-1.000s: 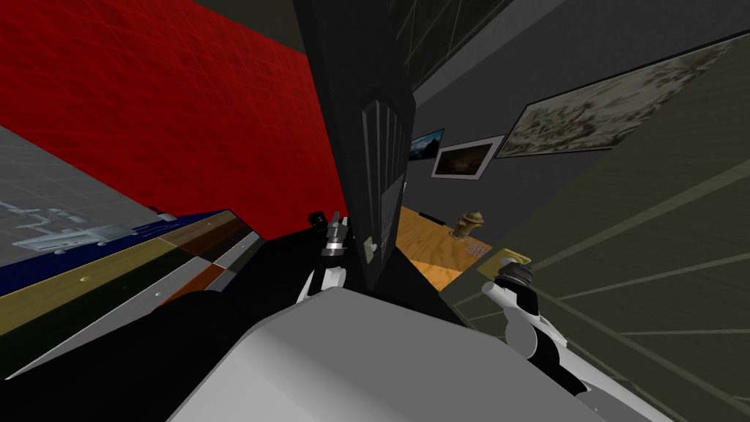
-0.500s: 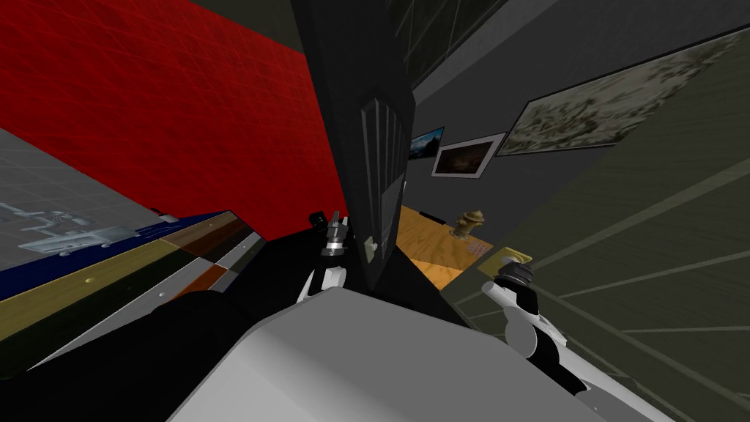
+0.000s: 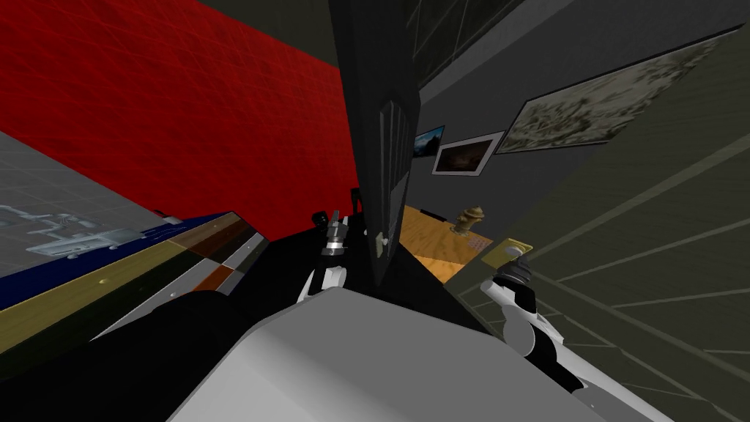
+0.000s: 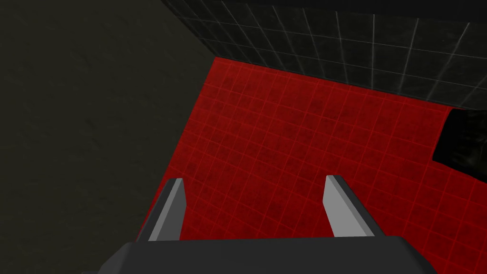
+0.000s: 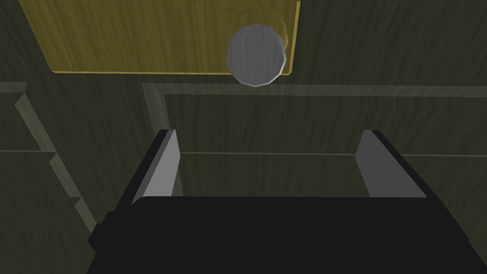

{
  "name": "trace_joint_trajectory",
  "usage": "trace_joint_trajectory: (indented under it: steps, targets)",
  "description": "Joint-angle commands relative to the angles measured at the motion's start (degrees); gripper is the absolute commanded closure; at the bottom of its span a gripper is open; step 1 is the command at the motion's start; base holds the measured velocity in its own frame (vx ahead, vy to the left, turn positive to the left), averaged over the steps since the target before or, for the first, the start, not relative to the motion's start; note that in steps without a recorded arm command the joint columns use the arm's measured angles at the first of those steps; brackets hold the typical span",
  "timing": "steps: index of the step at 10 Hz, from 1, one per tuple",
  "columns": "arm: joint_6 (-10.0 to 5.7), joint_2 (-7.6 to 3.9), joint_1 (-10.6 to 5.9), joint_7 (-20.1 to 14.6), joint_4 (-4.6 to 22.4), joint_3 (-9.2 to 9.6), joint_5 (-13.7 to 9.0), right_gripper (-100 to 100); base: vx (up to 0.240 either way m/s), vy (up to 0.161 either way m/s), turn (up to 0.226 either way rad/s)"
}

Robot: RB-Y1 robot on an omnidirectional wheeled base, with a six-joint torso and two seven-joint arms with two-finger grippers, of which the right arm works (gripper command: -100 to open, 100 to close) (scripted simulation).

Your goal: Pull the door open

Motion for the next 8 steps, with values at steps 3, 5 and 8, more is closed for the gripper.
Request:
trace_joint_trajectory:
  steps: [3, 5, 8]
  targets:
    - [-0.31, -0.07, 0.15, 0.11, 0.11, -0.36, -0.1, -100, 0.052, -0.056, 0.021]
    - [-0.57, -0.15, 0.28, 0.21, 0.2, -0.66, -0.18, -100, 0.12, -0.125, 0.036]
    - [-0.94, -0.27, 0.46, 0.36, 0.33, -1.11, -0.3, -100, 0.151, -0.175, 0.062]
